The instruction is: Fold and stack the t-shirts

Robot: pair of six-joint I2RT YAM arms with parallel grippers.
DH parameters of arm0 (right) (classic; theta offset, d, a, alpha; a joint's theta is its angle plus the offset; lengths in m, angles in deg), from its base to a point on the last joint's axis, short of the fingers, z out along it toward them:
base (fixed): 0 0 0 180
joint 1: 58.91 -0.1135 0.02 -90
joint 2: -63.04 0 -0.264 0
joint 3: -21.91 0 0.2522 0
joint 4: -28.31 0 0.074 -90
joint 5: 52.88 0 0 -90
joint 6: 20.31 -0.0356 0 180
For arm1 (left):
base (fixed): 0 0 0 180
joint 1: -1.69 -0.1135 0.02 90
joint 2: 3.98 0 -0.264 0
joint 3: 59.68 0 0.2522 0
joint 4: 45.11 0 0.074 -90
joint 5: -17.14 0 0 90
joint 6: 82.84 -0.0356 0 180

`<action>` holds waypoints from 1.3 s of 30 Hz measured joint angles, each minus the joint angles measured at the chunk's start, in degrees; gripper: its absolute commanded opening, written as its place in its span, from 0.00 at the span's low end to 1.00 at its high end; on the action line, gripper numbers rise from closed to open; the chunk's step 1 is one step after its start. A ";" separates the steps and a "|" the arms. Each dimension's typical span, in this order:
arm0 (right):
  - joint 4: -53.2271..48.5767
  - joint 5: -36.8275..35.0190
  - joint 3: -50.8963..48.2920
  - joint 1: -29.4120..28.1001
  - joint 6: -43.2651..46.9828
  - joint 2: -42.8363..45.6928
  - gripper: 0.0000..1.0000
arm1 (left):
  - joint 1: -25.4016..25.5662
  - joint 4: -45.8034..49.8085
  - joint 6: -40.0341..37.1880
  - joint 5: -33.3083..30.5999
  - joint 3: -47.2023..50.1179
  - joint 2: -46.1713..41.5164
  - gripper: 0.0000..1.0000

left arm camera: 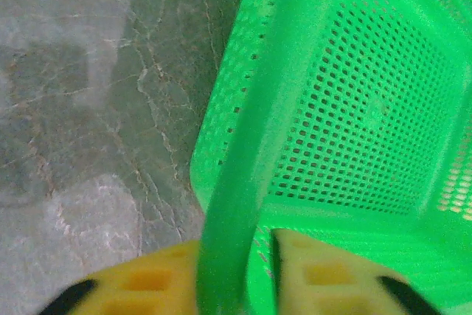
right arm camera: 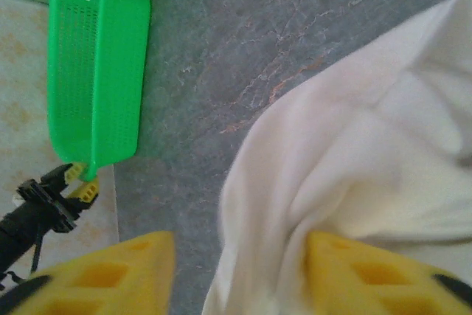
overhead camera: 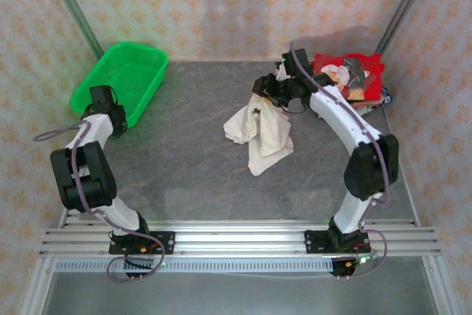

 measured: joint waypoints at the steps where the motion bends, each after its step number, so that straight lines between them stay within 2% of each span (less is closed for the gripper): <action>1: -0.79 0.28 2.03 -0.13 0.70 -1.64 0.70 | 0.15 -0.59 -0.37 0.61 -0.02 0.59 0.65; 2: -1.38 0.52 3.78 -0.24 1.57 -2.69 0.74 | 0.55 -1.01 -1.29 1.27 -0.09 0.85 0.73; 3: -1.68 0.74 4.70 -0.37 2.40 -3.02 0.76 | 0.96 -1.18 -1.60 1.73 -0.24 0.87 0.89; 7: -5.20 0.20 6.49 -0.57 6.56 -0.70 0.80 | 3.45 -1.31 -4.37 4.24 -2.54 0.28 0.94; 10: -8.94 -2.34 4.79 -0.26 8.76 4.35 0.83 | 5.18 0.17 -7.04 5.81 -3.17 -2.89 0.95; 13: -11.28 -5.49 -1.79 1.60 9.07 12.96 0.82 | 7.89 4.79 -11.50 5.86 -5.33 -7.45 0.95; 17: -11.67 -8.37 -14.25 6.25 7.15 23.26 0.80 | 15.47 8.09 -18.45 5.53 -8.92 -13.51 0.94; 23: -1.22 -7.37 -36.44 8.13 0.37 26.36 0.70 | 26.69 6.97 -24.57 8.55 -6.67 -16.17 0.89; 28: 11.72 -4.87 -47.50 8.17 -5.99 25.18 0.55 | 32.79 2.56 -26.53 12.90 -3.04 -9.53 0.82; 33: 22.99 -4.15 -50.84 8.17 -9.97 22.18 0.50 | 37.51 -1.97 -27.98 16.26 -4.85 0.22 0.76; 39: 30.82 -3.08 -51.12 8.17 -12.83 17.40 0.45 | 41.05 -5.70 -27.96 17.75 -10.29 10.29 0.75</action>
